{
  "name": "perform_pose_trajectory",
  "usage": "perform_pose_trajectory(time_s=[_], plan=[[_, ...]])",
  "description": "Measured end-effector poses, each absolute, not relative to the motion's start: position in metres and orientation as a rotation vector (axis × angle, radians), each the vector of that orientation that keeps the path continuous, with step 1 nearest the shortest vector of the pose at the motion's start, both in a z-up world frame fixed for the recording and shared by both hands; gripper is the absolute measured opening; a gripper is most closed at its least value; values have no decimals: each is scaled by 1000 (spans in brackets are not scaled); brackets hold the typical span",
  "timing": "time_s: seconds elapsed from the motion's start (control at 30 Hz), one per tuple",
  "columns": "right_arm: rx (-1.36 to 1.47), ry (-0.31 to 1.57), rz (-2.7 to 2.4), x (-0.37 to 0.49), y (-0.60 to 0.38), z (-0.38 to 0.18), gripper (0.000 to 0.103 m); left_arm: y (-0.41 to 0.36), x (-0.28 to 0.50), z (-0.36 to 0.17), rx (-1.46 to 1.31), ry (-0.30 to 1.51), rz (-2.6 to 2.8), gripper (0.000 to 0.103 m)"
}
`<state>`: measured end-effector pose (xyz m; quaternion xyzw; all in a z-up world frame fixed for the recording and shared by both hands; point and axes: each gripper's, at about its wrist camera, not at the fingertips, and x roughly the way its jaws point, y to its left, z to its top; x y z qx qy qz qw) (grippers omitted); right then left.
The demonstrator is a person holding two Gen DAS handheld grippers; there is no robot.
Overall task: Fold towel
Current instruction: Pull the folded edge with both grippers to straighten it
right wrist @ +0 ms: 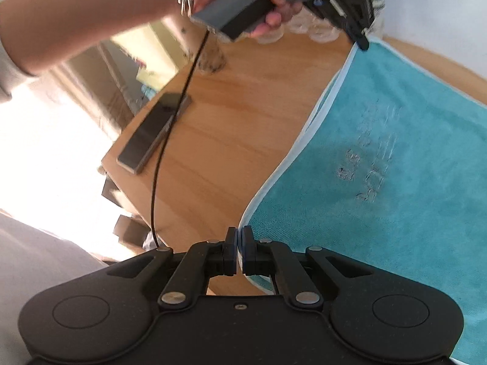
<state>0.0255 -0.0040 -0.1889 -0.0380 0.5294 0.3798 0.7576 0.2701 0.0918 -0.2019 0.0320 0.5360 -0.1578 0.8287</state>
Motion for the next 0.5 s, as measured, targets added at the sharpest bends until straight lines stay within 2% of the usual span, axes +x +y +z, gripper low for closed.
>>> perform_pose_trajectory(time_s=[0.3, 0.33, 0.37, 0.43, 0.5], plan=[[-79, 1204, 812, 33, -5, -214, 7, 104, 265, -222, 108, 1162, -302, 2], [-68, 1190, 798, 33, -11, -210, 11, 105, 264, -222, 104, 1161, -301, 2], [-51, 1170, 772, 34, -22, -204, 21, 106, 264, -220, 98, 1160, -302, 2], [-2, 1110, 681, 35, -59, -186, 29, 106, 265, -216, 83, 1153, -306, 2], [43, 1075, 556, 41, -99, -178, 30, 106, 265, -213, 72, 1148, -311, 2]])
